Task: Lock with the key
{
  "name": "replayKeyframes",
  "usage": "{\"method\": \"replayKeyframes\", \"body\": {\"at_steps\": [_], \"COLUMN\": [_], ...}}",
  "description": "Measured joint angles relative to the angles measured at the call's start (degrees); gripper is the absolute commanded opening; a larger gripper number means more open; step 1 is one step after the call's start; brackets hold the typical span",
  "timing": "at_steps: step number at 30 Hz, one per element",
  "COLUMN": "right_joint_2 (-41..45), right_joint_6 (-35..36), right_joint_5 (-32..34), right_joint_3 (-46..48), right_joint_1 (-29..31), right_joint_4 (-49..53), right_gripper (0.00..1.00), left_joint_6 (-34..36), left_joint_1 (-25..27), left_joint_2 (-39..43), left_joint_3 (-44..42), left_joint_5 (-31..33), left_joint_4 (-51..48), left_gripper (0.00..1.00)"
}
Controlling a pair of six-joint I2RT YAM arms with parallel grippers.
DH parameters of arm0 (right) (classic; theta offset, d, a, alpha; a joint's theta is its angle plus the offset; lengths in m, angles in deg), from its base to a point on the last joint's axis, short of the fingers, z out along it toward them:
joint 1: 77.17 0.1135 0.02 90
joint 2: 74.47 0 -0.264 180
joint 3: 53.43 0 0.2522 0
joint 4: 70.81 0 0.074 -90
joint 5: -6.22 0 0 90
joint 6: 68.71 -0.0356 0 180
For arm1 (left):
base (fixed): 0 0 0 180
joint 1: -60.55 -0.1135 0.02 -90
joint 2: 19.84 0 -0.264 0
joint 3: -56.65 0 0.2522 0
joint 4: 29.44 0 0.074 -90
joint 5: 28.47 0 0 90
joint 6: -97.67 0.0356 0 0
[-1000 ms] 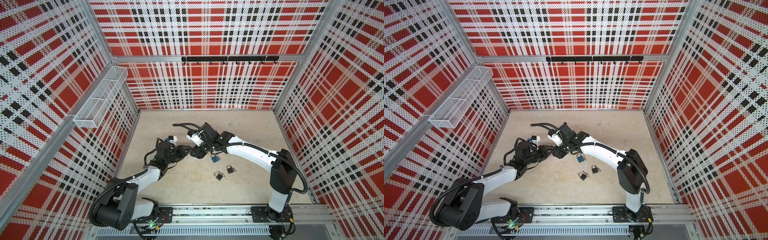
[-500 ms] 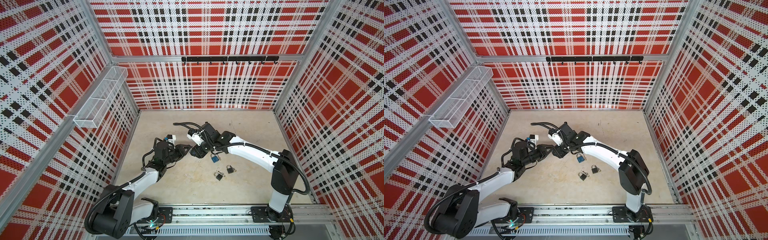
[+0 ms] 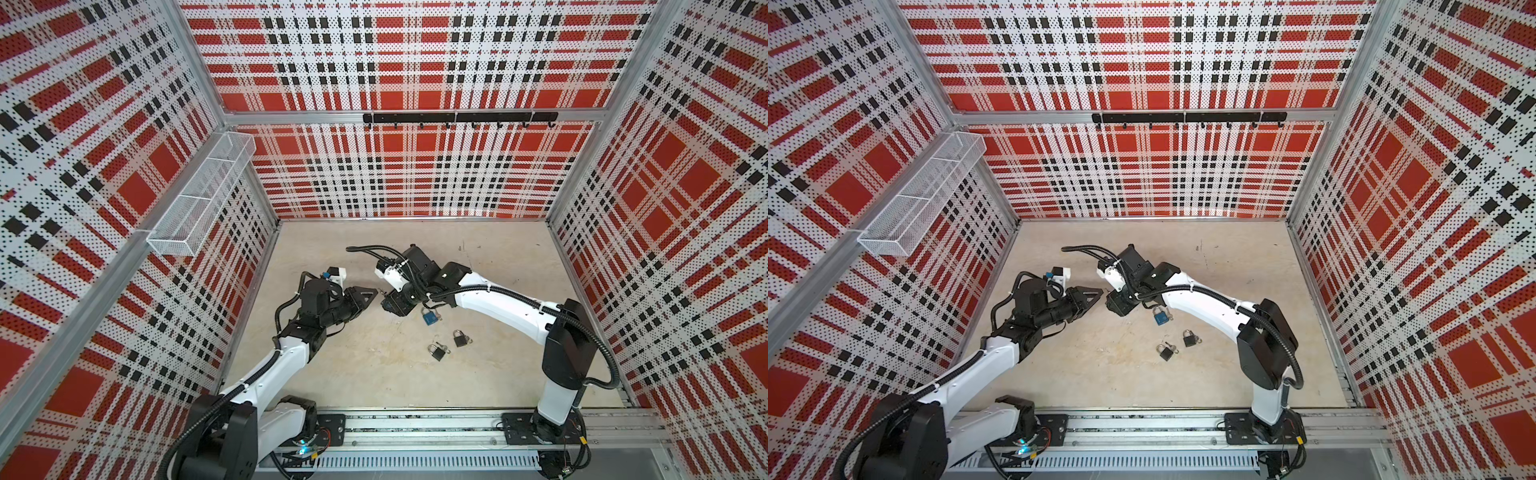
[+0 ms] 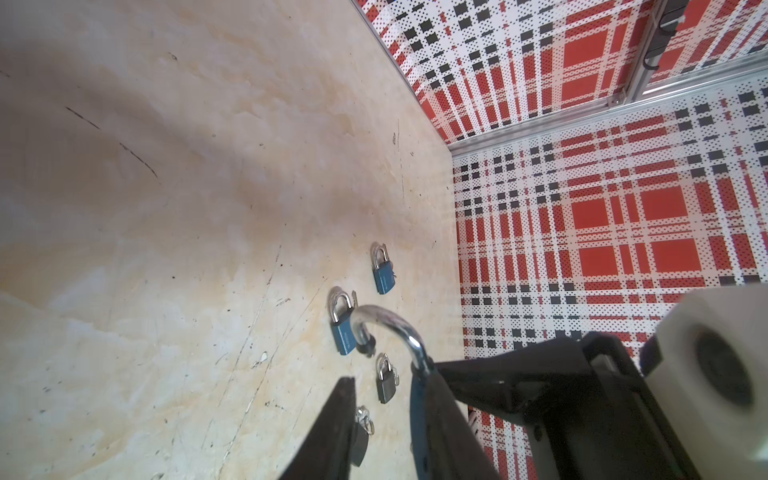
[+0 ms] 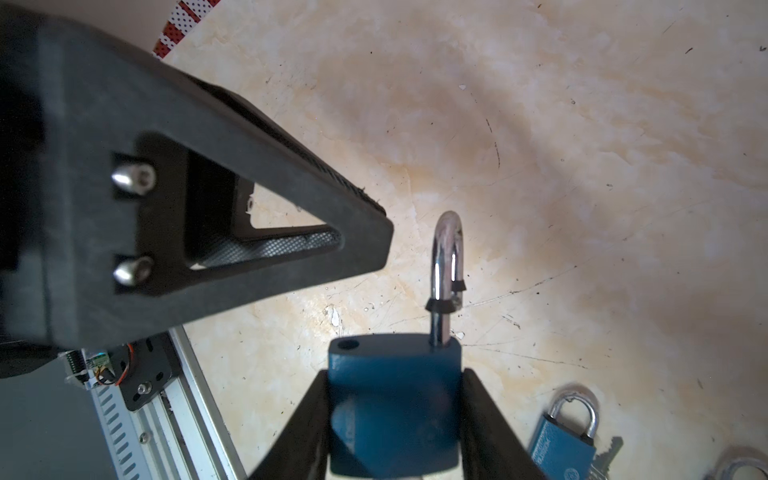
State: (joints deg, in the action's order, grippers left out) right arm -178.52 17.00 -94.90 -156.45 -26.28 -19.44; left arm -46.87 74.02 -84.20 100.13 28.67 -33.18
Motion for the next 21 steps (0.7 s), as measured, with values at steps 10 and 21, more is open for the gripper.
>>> {"method": "replayKeyframes", "body": {"at_steps": [10, 21], "right_joint_2": [0.0, 0.0], "right_joint_6": [0.9, 2.8], "right_joint_5": [2.3, 6.6], "right_joint_3": [0.0, 0.0], "right_joint_1": [1.4, 3.1], "right_joint_4": [0.4, 1.1], "right_gripper": [0.26, 0.25], "left_joint_6": [0.0, -0.3], "left_joint_1": [0.5, 1.2], "left_joint_2": [-3.2, -5.9], "left_joint_3": [3.5, 4.5], "left_joint_5": [-1.1, -1.2], "left_joint_4": [-1.1, -2.2], "left_gripper": [0.34, 0.34]}}
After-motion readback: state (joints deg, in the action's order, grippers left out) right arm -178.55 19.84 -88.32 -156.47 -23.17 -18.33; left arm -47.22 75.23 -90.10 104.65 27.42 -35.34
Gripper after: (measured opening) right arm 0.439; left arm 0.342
